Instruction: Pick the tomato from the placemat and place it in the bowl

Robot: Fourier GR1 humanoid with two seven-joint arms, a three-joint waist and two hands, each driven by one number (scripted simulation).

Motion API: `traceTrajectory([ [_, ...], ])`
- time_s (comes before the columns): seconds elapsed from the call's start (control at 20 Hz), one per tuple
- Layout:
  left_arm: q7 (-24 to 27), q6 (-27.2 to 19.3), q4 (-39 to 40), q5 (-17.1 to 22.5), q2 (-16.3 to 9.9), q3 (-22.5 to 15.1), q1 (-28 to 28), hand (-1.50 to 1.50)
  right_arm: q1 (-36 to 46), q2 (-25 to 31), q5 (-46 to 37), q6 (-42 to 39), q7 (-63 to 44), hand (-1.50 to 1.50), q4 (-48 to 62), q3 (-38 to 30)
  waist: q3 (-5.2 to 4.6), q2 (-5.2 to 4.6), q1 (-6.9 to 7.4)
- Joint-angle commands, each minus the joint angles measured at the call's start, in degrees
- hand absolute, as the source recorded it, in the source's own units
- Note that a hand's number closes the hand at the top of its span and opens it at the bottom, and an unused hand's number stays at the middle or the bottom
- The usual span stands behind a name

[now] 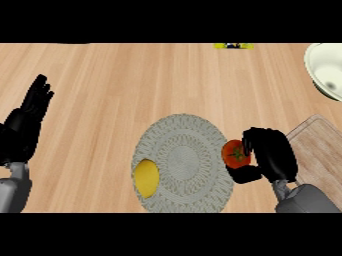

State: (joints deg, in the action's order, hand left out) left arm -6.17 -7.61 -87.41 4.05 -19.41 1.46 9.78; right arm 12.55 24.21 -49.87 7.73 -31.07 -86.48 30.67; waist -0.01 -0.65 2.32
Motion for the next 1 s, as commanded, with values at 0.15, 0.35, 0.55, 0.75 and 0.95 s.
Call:
traceTrajectory([
  [0.15,-0.06,-2.41,1.3,-2.42,1.92,-1.01,-0.23,0.0,11.51,15.82,12.67,-8.08,15.22,1.5,-2.6,-16.7,0.02,0.64,-2.68],
  [0.35,-0.08,-0.23,-1.75,-0.1,-0.11,1.56,-3.37,0.0,13.72,16.0,17.99,-6.41,15.92,1.5,-3.69,-25.37,0.03,0.85,-2.26],
  [0.55,-1.56,-0.73,-0.4,-1.35,0.47,1.54,-0.76,0.0,20.43,17.14,20.67,-10.47,17.48,1.5,4.47,-31.3,0.01,0.6,-1.97],
  [0.75,-3.17,1.39,-2.09,0.43,-0.41,3.44,-1.19,0.0,21.5,17.32,21.04,-10.2,22.54,1.5,11.81,-35.24,0.02,0.61,-1.8],
  [0.95,-2.93,1.56,-1.27,-0.56,0.29,2.41,0.08,0.0,25.82,19.24,24.59,-11.67,31.95,1.5,26.0,-39.86,0.06,0.4,-1.31],
])
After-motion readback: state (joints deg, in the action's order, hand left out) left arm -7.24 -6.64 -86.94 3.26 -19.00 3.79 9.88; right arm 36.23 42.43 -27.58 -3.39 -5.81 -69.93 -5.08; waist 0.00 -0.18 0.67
